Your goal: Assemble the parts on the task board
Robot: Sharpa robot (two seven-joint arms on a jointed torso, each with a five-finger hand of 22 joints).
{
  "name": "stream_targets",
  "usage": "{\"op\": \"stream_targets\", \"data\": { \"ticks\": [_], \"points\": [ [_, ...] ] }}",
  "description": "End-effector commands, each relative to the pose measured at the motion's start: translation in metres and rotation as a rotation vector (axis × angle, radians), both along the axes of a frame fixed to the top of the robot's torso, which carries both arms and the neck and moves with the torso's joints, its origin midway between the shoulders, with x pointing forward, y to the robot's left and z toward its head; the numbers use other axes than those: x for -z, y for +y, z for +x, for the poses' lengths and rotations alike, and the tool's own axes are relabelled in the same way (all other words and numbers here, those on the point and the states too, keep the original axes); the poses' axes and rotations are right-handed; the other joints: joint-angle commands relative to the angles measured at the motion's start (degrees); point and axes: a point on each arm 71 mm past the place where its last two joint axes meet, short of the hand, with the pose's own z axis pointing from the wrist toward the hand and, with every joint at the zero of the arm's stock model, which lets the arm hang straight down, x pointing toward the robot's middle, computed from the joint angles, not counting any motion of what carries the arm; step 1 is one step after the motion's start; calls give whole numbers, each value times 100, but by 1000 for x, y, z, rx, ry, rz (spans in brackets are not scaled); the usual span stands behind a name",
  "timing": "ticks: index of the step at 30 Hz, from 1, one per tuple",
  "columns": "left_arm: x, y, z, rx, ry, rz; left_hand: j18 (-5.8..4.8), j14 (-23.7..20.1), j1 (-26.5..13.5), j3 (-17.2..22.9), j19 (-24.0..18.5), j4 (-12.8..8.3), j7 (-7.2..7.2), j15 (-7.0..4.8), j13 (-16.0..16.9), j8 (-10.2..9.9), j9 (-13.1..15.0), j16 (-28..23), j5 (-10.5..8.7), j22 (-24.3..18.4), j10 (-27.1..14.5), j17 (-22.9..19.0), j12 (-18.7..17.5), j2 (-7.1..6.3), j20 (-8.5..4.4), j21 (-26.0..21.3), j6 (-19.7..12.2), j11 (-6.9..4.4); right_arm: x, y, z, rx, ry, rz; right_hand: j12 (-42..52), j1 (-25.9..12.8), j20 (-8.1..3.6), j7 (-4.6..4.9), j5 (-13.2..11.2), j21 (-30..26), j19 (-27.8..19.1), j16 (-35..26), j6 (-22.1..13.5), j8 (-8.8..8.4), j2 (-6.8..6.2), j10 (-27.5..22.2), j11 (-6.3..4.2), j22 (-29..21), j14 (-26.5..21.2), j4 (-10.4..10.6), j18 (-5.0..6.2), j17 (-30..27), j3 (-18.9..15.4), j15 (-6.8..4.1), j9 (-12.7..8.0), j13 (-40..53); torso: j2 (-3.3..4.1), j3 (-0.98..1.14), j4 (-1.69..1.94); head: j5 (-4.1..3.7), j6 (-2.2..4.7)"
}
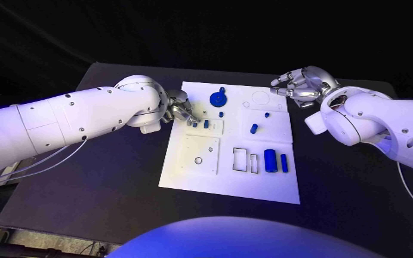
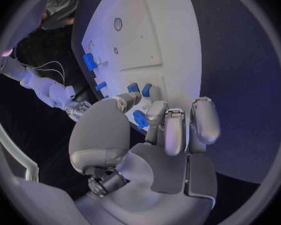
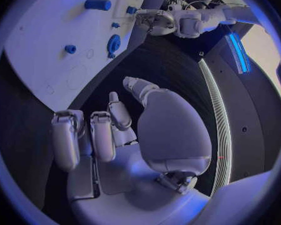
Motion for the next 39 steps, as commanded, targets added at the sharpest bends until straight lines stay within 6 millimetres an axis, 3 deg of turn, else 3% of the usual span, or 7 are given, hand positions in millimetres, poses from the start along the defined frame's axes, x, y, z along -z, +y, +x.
{"op": "stream_targets", "data": {
  "ticks": [1, 16, 21, 24, 26, 28, 39],
  "points": [
    [-1, -1, 0, -3, -4, -8, -109, 421, -1, -147, 39, 90, 1, -35, 11, -32, -17, 22, -28, 7, 41, 871, 18, -70, -13, -4, 48, 16, 0, 1, 0, -10, 1, 3, -28, -68, -6, -10, 1, -38, 307, -34, -45, 27, -7, -23, 12, 1015, 352, 22, 73, 487, -1, -3, -5, -1, 3, 0, -4, -5, 1],
    [-11, 1, 0, -32, -89, -86, -105, 421, -121, -568, 31, 240, 5, -32, 9, -69, -76, 21, -61, -8, 39, 871, 1, 56, -11, -17, 73, 21, 2, 0, 0, -6, 0, 5, -34, -73, -7, -10, 0, -42, 305, -37, -49, 31, -12, -31, 12, 1011, 350, 30, 74, 481, -6, -4, -7, -10, -3, -6, -1, -62, 1],
    [-27, -3, 2, -44, -226, -240, 91, 371, 128, -736, -592, 227, 194, 100, -1412, -322, -194, -56, 1, -1042, -886, 736, -1018, 131, 91, -589, -339, 184, 2, -1, 0, 1, -7, 6, -34, -77, -7, -10, 0, -47, 302, -40, -51, 33, -12, -31, 12, 1007, 349, 37, 76, 474, -9, -4, -8, -11, -9, 3, 1, -86, 1],
    [-36, -9, 2, -18, -314, -330, 393, -353, 741, -755, -1701, 215, 543, 387, -2312, -661, -354, -1044, 26, -2759, -1821, -771, -1789, 150, 295, -1746, -995, 503, 2, -2, 1, 4, -10, 6, -34, -77, -7, -10, 0, -47, 302, -40, -51, 33, -12, -31, 12, 1007, 349, 37, 76, 474, -9, -4, -8, -11, -4, -2, -2, -113, 1],
    [-41, -14, 2, 16, -370, -376, 470, -741, 1400, -593, -2016, 91, 668, 499, -2422, -851, -505, -1469, 27, -3259, -2117, -1386, -1858, 152, 421, -2193, -1372, 616, 2, -2, 1, 7, -13, 8, -44, -77, -7, -11, 0, -63, 292, -44, -52, 34, -12, -43, 11, 992, 347, 38, 80, 467, -9, -4, -8, -24, -4, -2, -7, -125, 1],
    [-45, -21, 2, 61, -419, -401, 462, -1832, 1865, -453, -2285, -43, 764, 605, -2735, -855, -582, -2604, 23, -3465, -2631, -2850, -2262, 9, 531, -2583, -1419, 728, 2, -3, 1, 9, -16, 11, -54, -76, -7, -11, 0, -72, 286, -48, -53, 35, -13, -54, 11, 982, 344, 38, 83, 456, -9, -4, -8, -37, -3, -1, -8, -135, 2],
    [-44, -58, 2, 344, -570, -321, 473, -2580, 2589, -403, -2564, -471, 820, 763, -4325, -1541, -1362, -3133, -26, -3770, -2909, -3687, -3764, -312, 686, -3166, -1229, 899, 1, -3, 2, 9, -32, 25, -145, -44, -9, -13, 5, -190, 213, -121, -61, 47, -18, -154, 8, 869, 303, 30, 119, 307, 5, -7, -11, -144, 0, 0, -6, -161, 100]
  ]
}}
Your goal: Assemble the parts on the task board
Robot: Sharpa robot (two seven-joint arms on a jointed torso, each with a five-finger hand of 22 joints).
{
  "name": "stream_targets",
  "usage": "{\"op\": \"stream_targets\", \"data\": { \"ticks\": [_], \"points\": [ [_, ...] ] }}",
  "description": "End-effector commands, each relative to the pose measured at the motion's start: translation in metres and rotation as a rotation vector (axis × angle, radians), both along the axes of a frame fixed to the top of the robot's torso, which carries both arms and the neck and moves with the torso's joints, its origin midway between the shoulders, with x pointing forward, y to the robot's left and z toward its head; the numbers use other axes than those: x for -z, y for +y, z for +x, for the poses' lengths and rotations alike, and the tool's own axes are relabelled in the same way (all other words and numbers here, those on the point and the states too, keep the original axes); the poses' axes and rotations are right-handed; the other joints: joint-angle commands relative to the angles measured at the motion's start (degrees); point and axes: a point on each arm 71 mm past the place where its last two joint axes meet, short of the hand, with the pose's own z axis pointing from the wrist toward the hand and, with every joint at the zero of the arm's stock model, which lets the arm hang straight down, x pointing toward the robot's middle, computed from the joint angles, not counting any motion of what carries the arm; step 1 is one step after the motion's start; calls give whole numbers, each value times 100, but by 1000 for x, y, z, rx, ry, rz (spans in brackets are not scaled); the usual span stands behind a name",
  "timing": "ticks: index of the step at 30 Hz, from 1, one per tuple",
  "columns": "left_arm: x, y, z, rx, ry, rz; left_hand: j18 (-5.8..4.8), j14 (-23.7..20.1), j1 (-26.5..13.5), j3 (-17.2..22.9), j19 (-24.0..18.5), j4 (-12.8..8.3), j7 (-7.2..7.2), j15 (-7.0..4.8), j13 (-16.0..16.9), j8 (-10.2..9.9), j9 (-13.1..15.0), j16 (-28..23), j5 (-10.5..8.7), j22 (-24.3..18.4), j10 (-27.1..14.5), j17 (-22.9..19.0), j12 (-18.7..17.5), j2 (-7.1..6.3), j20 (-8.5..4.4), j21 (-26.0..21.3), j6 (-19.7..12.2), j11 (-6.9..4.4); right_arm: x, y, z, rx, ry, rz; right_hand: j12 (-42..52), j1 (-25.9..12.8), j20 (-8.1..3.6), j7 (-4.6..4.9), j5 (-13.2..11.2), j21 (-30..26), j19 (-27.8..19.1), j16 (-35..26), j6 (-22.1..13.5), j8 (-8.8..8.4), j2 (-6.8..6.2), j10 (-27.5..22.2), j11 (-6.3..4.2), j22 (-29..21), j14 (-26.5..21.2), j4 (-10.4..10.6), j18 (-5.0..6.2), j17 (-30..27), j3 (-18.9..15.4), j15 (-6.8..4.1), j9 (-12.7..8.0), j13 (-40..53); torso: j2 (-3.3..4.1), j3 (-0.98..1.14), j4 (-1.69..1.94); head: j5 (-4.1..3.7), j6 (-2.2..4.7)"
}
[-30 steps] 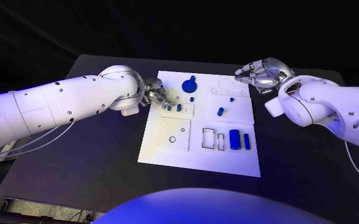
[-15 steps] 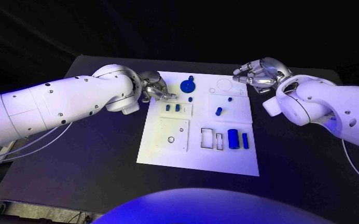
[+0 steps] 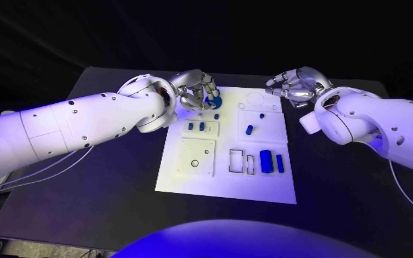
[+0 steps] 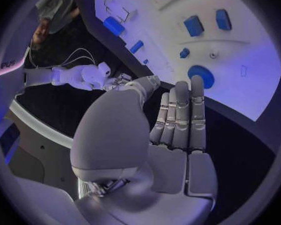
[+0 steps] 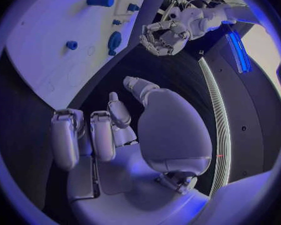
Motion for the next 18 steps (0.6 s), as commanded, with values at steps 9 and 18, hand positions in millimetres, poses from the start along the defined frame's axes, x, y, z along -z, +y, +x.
{"op": "stream_targets", "data": {
  "ticks": [9, 18],
  "points": [
    [9, -24, 4, 210, -158, 225, 66, 11, 21, -280, 23, -89, -75, 32, -546, -552, -377, 424, -47, 143, -63, -118, -459, -88, 41, 174, 316, 58, -1, 2, 0, -10, -24, 16, -53, -13, -9, 7, 6, -46, 205, -39, -41, 27, 9, -64, -3, 855, 298, 16, 122, 295, 25, -7, -7, -33, 10, 3, -1, 35, 128],
    [19, -34, 8, 256, -121, 335, 71, 107, 68, -454, 101, -66, -103, 14, -764, -725, -475, 935, -41, 299, 4, -178, -557, -27, 33, 393, 559, 35, -2, 3, 0, -16, -32, 20, -53, -13, -9, 7, 6, -46, 205, -39, -41, 27, 9, -64, -3, 855, 298, 16, 122, 295, 25, -7, -7, -33, 7, -1, -1, 37, 122]
  ]
}}
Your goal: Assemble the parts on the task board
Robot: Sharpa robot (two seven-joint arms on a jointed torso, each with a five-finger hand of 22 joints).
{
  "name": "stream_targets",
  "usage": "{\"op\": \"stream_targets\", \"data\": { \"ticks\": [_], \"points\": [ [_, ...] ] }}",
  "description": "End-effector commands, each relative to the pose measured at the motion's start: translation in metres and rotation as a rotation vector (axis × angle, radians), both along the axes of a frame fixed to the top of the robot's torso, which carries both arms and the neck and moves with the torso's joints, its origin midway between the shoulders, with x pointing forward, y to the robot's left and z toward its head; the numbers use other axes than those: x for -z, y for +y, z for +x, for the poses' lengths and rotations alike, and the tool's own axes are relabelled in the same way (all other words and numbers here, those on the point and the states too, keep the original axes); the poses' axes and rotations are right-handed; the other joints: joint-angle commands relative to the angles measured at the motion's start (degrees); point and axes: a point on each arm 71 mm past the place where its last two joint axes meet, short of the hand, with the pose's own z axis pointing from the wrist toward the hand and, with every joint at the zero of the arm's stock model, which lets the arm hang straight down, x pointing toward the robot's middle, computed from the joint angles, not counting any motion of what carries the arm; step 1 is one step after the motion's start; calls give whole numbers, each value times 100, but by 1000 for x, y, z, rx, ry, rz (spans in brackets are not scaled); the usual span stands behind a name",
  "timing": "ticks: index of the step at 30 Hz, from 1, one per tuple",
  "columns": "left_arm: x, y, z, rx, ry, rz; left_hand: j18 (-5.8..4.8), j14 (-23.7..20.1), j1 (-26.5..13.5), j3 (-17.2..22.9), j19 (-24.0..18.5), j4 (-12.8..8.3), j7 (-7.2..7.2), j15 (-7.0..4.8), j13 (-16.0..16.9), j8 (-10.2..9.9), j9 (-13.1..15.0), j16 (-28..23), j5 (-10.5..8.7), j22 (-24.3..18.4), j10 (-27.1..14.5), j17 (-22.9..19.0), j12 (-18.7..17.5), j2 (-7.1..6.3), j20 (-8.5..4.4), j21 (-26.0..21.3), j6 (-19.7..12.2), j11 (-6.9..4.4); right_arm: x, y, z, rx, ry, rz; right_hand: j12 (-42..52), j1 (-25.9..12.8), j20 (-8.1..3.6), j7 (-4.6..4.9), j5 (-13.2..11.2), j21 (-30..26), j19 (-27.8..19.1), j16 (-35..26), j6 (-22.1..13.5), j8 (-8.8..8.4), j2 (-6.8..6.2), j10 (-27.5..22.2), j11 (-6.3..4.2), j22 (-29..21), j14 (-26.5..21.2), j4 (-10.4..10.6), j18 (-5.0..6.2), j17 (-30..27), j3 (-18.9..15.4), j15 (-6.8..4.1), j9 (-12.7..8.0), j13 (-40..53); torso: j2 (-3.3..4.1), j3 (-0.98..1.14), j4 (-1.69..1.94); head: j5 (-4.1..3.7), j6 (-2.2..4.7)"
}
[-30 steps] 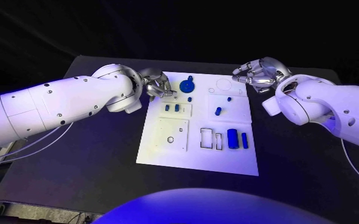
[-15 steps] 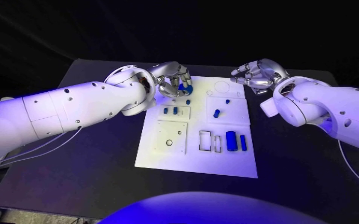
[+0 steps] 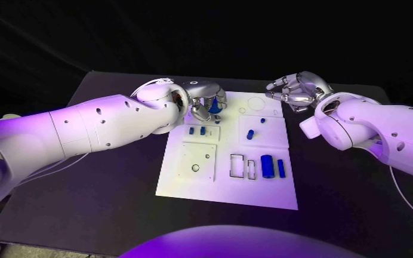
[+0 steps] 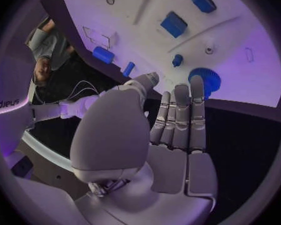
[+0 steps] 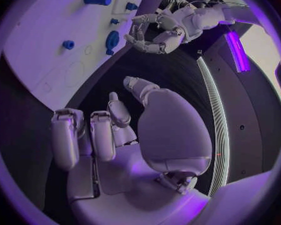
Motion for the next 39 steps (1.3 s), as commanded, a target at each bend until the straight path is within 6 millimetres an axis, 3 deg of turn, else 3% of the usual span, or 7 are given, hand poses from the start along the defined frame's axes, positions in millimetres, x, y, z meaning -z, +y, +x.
{"op": "stream_targets", "data": {
  "ticks": [1, 12, 17, 21, 39],
  "points": [
    [7, -5, -1, 55, 25, 109, 72, 36, 45, -38, 28, 10, -8, 4, -42, -48, -16, 105, -18, 35, 43, -15, -42, 9, 2, 48, 79, -20, -1, 2, 0, -10, -15, 7, -31, -13, -9, 7, 6, -25, 205, -40, -41, 27, 9, -23, -4, 857, 298, 16, 34, 296, 25, -7, -7, -3, -2, 0, -2, 9, 7],
    [11, -11, 1, 60, 62, 148, 73, 73, 39, -37, 33, 92, -6, 13, -196, -175, -79, 557, -18, 218, 265, -112, -89, 37, 10, 293, 359, -17, -1, 3, -1, -15, -21, 11, -31, -13, -9, 7, 6, -25, 205, -40, -41, 27, 9, -23, -4, 857, 298, 16, 34, 296, 25, -7, -7, -3, -5, 1, 9, -16, -3],
    [12, -13, 2, 59, 57, 156, 77, 54, 77, 20, 15, 99, -27, 3, -237, -190, -83, 649, -10, 264, 360, -162, -108, 68, 5, 348, 491, -32, -2, 3, -1, -13, -27, 14, -21, -6, -10, 8, 6, -17, 211, -39, -42, 35, 15, -9, -4, 866, 299, 20, 31, 307, 32, -8, -8, 12, -2, -2, -3, -18, -13],
    [12, -15, 6, 54, 33, 159, 79, 59, 116, 109, 13, 92, -26, -4, -274, -224, -94, 743, -16, 317, 477, -209, -127, 97, -7, 419, 581, -38, -2, 3, -3, -16, -29, 18, -21, -6, -10, 8, 6, -17, 211, -39, -42, 35, 15, -9, -4, 866, 299, 20, 31, 307, 32, -8, -8, 12, -5, 6, 4, -20, -15],
    [17, -17, 15, 37, 33, 192, 78, 38, 187, 274, -16, 42, -11, -13, -349, -279, -105, 842, -24, 404, 547, -300, -210, 133, -23, 530, 682, -42, -3, 5, -3, -24, -33, 21, -18, -2, -11, 7, 7, -7, 218, -37, -42, 37, 20, -4, -5, 877, 301, 20, 27, 312, 36, -9, -8, 17, -10, 8, 6, -18, -44]
  ]
}}
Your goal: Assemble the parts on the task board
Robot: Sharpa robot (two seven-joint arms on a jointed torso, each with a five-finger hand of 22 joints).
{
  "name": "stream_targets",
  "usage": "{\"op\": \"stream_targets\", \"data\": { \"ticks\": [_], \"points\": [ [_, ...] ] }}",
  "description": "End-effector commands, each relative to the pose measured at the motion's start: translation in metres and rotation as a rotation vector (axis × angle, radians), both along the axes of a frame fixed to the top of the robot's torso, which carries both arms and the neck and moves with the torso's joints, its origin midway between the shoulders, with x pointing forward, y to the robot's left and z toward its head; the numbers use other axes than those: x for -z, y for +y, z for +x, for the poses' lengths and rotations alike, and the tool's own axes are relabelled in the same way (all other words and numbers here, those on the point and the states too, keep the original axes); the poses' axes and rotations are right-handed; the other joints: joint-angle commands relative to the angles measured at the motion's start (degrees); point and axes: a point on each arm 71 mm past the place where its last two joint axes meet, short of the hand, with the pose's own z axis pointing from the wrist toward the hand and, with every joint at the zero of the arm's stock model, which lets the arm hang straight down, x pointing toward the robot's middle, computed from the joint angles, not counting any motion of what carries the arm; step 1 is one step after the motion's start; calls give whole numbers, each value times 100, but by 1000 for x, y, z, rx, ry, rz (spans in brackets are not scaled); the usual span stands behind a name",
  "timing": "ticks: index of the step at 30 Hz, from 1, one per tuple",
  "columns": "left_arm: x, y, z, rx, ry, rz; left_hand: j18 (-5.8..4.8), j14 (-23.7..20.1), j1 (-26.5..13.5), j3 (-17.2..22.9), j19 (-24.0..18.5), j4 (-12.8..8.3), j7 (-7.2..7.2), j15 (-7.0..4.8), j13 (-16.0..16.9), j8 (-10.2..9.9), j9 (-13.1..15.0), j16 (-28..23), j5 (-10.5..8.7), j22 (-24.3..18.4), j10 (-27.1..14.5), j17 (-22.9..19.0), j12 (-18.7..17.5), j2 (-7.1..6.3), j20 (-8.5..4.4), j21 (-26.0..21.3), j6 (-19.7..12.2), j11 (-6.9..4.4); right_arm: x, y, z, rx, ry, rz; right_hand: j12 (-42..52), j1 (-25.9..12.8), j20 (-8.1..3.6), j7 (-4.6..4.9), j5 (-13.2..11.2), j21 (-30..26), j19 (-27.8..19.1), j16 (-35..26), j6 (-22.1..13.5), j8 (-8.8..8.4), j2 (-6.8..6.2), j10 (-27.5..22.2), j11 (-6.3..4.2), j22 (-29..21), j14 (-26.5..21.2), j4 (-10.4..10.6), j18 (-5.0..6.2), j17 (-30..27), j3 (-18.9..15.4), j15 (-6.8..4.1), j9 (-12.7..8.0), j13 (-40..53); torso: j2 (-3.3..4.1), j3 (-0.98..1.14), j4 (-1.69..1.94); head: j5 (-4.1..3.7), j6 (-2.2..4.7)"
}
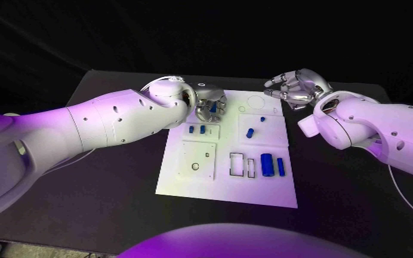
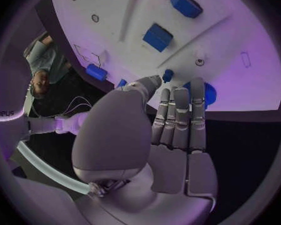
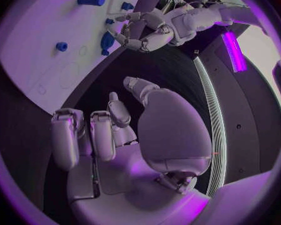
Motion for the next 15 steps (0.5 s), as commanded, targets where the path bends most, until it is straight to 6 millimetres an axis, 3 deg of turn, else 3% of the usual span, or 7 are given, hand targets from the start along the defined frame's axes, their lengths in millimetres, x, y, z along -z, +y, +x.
{"op": "stream_targets", "data": {
  "ticks": [1, 15],
  "points": [
    [2, -2, 1, 5, 14, 31, 77, -3, 54, 41, -17, -8, 3, -14, -12, -37, -9, 30, -27, 14, 41, -14, -40, 2, -22, 41, 57, -7, 0, 1, 0, -8, -8, 4, -19, -2, -11, 7, 7, -7, 218, -16, -42, 37, 20, -4, -4, 875, 300, 4, 28, 313, 20, -9, -9, 5, 3, 0, 0, -7, 0],
    [8, -1, 3, 2, 42, 61, 74, -15, -43, 40, -52, 31, 5, -3, -32, -79, -16, 82, -41, 42, 76, -59, -57, -25, -11, 68, 61, -3, 0, 2, 0, -11, -8, 5, -19, -2, -11, 7, 7, -7, 218, -16, -42, 37, 20, -4, -4, 875, 300, 4, 28, 313, 20, -9, -9, 5, -1, -7, 5, -7, -44]
  ]
}}
